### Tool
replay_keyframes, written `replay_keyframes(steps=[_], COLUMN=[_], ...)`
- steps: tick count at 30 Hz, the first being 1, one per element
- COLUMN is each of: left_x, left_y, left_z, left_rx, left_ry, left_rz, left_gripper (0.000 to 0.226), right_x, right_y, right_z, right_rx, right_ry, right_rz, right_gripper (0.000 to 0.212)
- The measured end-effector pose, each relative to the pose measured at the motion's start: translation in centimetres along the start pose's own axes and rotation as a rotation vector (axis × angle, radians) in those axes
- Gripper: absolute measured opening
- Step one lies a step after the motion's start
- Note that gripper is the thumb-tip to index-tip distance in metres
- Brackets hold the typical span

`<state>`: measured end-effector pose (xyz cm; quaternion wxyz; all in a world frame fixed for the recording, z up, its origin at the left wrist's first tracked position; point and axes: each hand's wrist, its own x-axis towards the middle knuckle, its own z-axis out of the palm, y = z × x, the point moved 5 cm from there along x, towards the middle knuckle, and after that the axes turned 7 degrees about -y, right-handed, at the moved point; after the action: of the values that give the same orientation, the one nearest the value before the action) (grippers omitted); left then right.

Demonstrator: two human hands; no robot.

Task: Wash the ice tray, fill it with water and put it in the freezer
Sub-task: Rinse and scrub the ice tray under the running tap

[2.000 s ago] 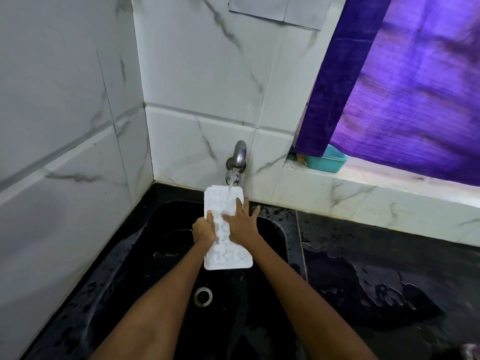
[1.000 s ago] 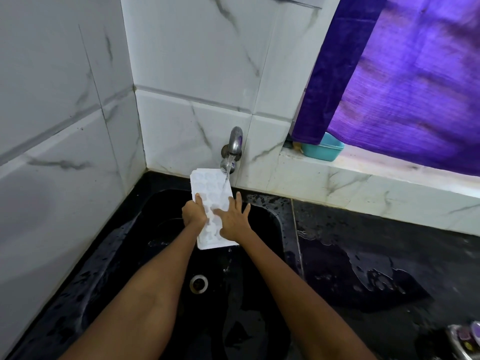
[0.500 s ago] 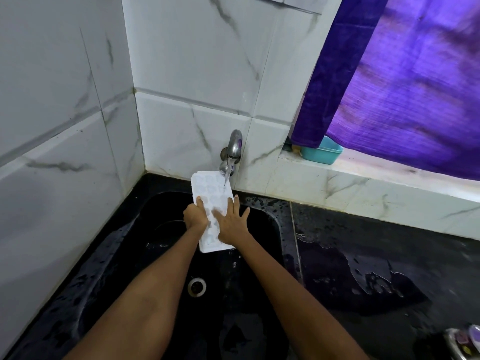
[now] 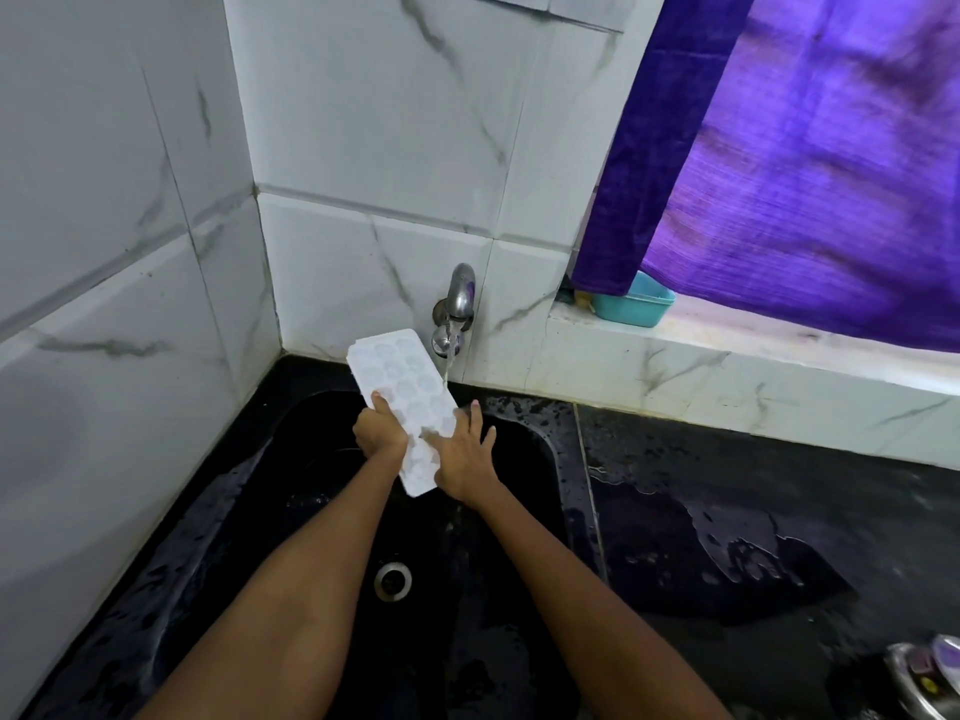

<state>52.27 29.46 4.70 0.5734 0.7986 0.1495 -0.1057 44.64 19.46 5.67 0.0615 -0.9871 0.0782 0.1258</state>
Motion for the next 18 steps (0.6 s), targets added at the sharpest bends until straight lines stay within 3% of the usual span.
replay_keyframes(steps=[5, 9, 14, 18], left_x=[-0.3, 0.2, 0.0, 0.6], left_y=[-0.2, -0.1, -0.1, 0.4], left_z=[0.3, -0.9, -0.3, -0.7], left_rx=[-0.057, -0.041, -0.073, -0.061], left_ry=[-0.004, 0.036, 0.033, 0.040], left_rz=[-0.007, -0.011, -0.013, 0.005], left_gripper=[0.056, 0.057, 0.057, 0.057], right_x=[0.7, 1.0, 1.8, 1.8], right_y=[-0.4, -0.4, -0.8, 0.4], right_z=[-1.1, -0.4, -0.9, -0.4], right_rx=[-0.163, -0.122, -0.182, 0.052], right_ry=[0.070, -0.041, -0.029, -0.104], right_rz=[0.044, -0.014, 0.031, 0.051], right_gripper=[0.038, 0.056, 0.053, 0.058])
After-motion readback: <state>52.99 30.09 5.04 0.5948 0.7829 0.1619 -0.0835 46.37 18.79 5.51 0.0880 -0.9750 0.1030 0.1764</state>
